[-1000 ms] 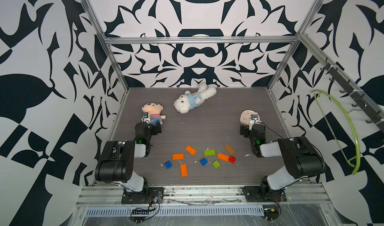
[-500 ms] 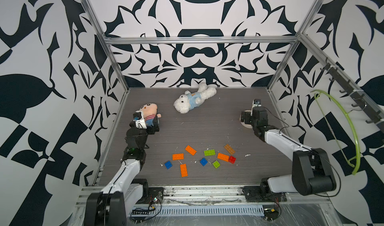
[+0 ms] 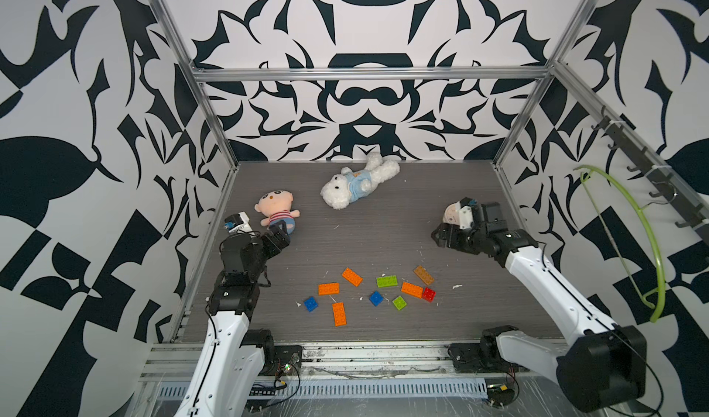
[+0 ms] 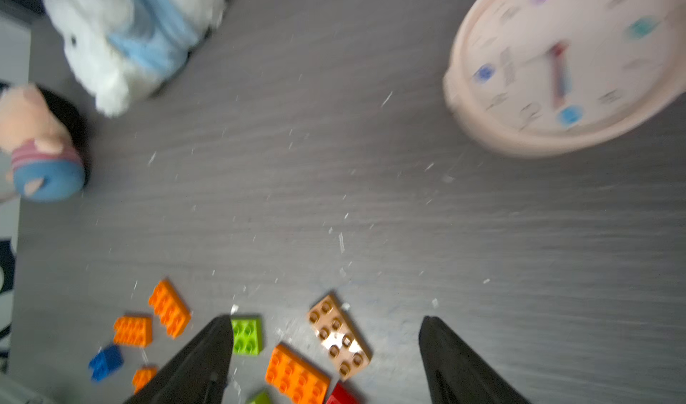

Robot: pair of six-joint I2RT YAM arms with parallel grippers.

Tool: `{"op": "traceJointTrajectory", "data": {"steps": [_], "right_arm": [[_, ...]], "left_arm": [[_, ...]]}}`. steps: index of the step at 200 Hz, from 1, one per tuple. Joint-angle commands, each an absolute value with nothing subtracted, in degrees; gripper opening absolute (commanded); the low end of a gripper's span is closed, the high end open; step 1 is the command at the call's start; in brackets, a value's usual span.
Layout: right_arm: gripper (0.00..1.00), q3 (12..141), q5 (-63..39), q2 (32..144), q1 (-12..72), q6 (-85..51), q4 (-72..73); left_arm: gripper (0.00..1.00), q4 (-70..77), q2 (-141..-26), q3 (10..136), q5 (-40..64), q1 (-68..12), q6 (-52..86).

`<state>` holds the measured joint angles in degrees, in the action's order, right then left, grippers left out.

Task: Assemble the number 5 with lego
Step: Move the lego brick at the center of the board.

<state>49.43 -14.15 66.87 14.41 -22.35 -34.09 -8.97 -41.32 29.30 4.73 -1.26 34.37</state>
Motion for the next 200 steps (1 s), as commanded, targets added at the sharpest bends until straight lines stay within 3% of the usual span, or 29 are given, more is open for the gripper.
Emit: {"op": "traceJointTrajectory", "data": {"steps": [1,33,56,80,148,200], "right_arm": [[0.81,51.28,-10.03,66.09,24.58,-24.35,-42.85],[0.75,51.79,-3.64,65.24,36.82,-30.06,-44.28],[0.68,51.50,-3.95,65.01,44.18,-34.66,-41.64],[0.66,51.58,-3.66,67.22,52.07,-38.61,-38.20],[0.64,54.84,-1.54,81.16,67.51,-40.92,-32.93],[0.70,54.50,-1.52,87.02,69.39,-40.02,-32.13]], "left_arm": [[0.99,-18.92,-44.66,32.67,15.84,-2.53,38.25],[0.99,-25.93,-45.75,33.66,9.62,-15.44,39.64],[0.99,-28.00,-46.93,34.23,2.53,-26.34,43.22],[0.99,-30.37,-47.94,34.37,-4.93,-32.60,47.30],[0.99,-36.27,-42.12,34.77,-15.31,-33.89,49.99],[0.99,-36.31,-42.17,35.07,-13.37,-33.86,47.78]]}}
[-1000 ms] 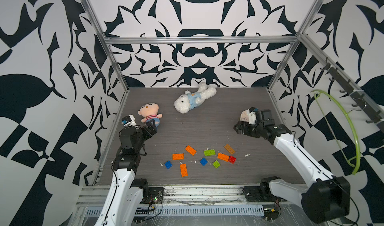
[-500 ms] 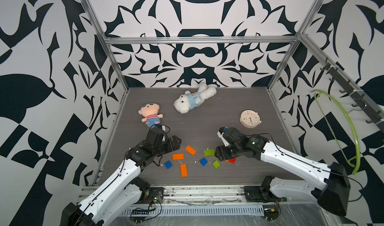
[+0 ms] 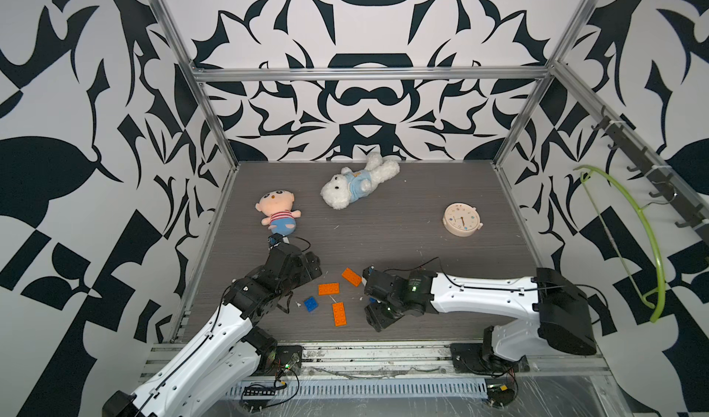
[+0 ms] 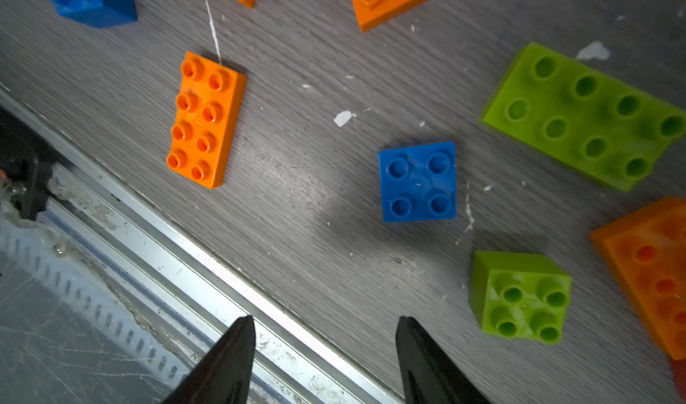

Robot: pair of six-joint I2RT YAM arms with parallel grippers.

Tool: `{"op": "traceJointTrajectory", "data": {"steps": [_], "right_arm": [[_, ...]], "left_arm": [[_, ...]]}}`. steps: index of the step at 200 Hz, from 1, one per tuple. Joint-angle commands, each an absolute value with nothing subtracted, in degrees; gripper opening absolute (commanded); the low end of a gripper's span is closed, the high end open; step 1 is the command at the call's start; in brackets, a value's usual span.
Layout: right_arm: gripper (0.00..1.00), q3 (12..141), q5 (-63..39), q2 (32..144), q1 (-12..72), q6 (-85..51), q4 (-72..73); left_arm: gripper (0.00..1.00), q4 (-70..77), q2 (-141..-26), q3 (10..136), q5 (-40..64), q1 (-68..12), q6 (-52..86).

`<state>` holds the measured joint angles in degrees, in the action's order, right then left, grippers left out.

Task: Assemble the number 5 with lego
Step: Move the lego brick at the center of the board.

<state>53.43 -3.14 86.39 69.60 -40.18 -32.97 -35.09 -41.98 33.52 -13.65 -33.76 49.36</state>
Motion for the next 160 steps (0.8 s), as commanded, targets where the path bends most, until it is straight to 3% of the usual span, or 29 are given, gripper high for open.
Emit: {"op": "traceJointTrajectory", "data": {"steps": [1,30,77,160], "right_arm": [[0.71,54.50,-1.51,87.10,69.41,-40.09,-32.11],[0.77,54.56,-1.80,89.00,69.42,-39.10,-31.67],[0.79,53.59,-0.06,89.44,69.13,-39.70,-29.07],[0.79,49.08,2.38,87.88,58.56,-37.99,-33.65]], "left_arm": [[0.99,-36.26,-42.22,35.11,-13.32,-33.85,47.75],[0.99,-35.34,-44.70,35.93,-8.21,-33.86,45.89],[0.99,-35.29,-49.00,36.21,-1.64,-34.15,45.87],[0.99,-33.51,-53.66,37.70,0.37,-36.45,46.07]]}}
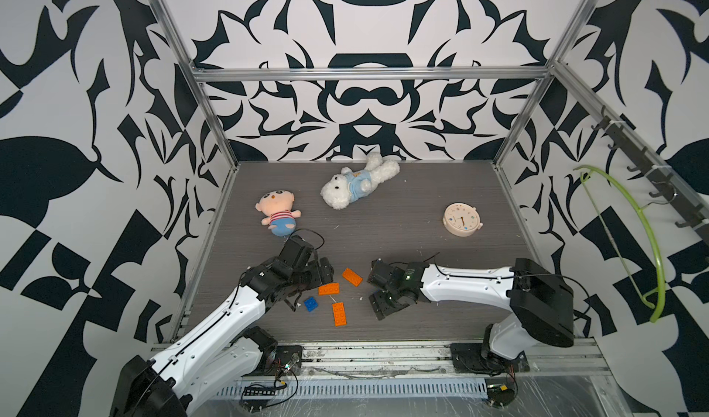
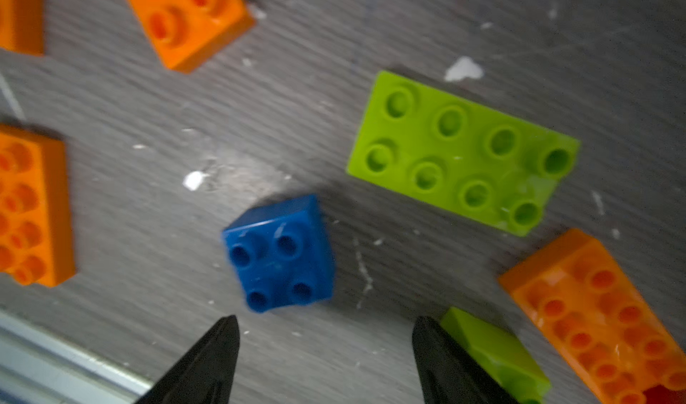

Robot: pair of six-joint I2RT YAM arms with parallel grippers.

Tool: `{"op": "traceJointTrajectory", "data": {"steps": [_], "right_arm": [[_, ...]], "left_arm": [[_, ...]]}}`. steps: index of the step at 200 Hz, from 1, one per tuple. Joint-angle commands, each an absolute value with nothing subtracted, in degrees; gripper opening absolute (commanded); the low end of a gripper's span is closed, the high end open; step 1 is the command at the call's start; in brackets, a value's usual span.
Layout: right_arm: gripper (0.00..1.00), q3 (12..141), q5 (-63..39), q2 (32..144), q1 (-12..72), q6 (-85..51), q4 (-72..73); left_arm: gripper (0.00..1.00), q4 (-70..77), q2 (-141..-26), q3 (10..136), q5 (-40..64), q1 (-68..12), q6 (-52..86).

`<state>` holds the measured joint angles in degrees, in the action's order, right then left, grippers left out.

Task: Assemble the number 5 with lego
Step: Move the lego brick at the center of the board.

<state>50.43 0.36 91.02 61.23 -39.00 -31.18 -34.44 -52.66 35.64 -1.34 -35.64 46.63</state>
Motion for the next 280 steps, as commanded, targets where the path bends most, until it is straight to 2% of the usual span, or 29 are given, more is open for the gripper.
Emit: {"op": "traceJointTrajectory", "data": {"steps": [1,35,70,100,132,170,194,220,280], "right_arm": [[0.79,49.02,2.38,87.80,58.37,-37.93,-33.75],[0.79,47.15,3.91,85.01,52.88,-36.29,-35.30],[0.77,52.70,4.14,83.33,53.07,-36.39,-37.25],[0.75,58.40,2.71,85.58,58.73,-38.76,-33.33],[0.70,62.89,-1.35,91.89,62.10,-40.15,-28.30],[0.68,66.83,-4.08,98.47,66.98,-39.71,-28.74],[0.68,65.61,-5.10,100.64,67.90,-39.44,-28.39],[0.68,65.92,-0.01,100.99,67.04,-38.34,-31.72],[0.68,61.96,2.57,100.30,58.91,-38.58,-30.82]], "left_arm": [[0.99,-33.45,-53.73,37.70,0.41,-36.55,46.11],[0.99,-32.56,-56.16,38.41,0.47,-38.22,46.27],[0.99,-34.64,-58.78,40.39,-3.25,-38.59,46.95],[0.99,-40.04,-57.70,42.11,-12.32,-38.61,49.45],[0.99,-44.26,-51.24,40.44,-21.29,-38.53,54.10],[0.99,-48.09,-43.83,38.81,-26.82,-38.50,56.21],[0.99,-48.54,-42.14,38.85,-28.12,-38.45,54.86],[0.99,-48.01,-43.27,39.22,-26.71,-38.45,53.48],[0.99,-41.36,-49.98,39.09,-17.88,-38.41,49.32]]}}
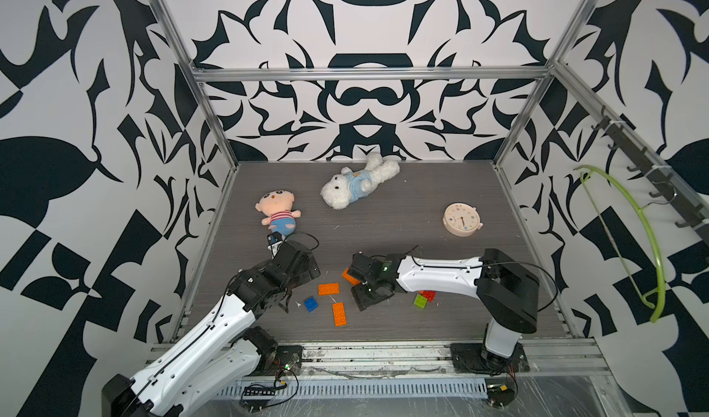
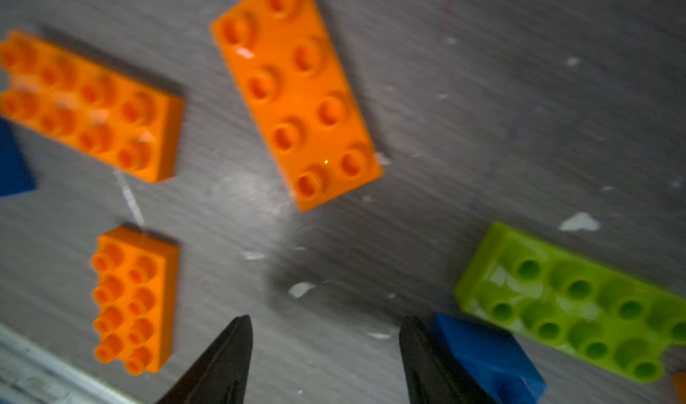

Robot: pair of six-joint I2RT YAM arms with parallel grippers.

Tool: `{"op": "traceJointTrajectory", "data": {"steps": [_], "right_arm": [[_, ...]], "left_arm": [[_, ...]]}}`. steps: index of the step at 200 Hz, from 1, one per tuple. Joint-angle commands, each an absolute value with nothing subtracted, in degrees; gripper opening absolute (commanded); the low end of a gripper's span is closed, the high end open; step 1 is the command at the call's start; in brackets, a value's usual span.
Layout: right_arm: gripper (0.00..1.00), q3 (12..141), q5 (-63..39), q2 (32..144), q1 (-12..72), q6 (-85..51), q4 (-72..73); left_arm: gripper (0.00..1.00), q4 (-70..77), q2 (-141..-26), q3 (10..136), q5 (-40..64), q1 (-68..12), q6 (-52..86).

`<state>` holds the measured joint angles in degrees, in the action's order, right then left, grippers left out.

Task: Assemble the number 5 with lego
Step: Move the lego brick at the center of the board.

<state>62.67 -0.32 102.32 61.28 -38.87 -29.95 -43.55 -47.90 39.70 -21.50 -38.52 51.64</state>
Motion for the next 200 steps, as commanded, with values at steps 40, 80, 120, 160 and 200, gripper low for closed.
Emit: {"op": "traceJointTrajectory", "data": {"steps": [40,80,120,160,200], "right_arm": [[0.69,61.53,3.88,99.91,53.32,-39.16,-29.73],[0.69,65.68,4.46,97.71,55.69,-40.12,-31.49],[0.69,67.42,5.25,98.95,60.63,-46.26,-27.55],[0.62,72.24,0.35,104.40,64.41,-46.10,-25.23],[0.61,75.29,-1.27,108.37,65.47,-45.98,-25.48]], "left_arm": [[0.99,-41.43,-53.33,40.07,-17.60,-38.45,48.91],[0.99,-42.66,-53.41,39.68,-19.32,-38.43,49.86],[0.99,-46.58,-51.04,39.57,-25.47,-37.94,52.35],[0.99,-48.84,-48.44,38.86,-25.09,-34.16,52.12],[0.99,-49.44,-47.04,38.93,-25.31,-33.03,51.52]]}}
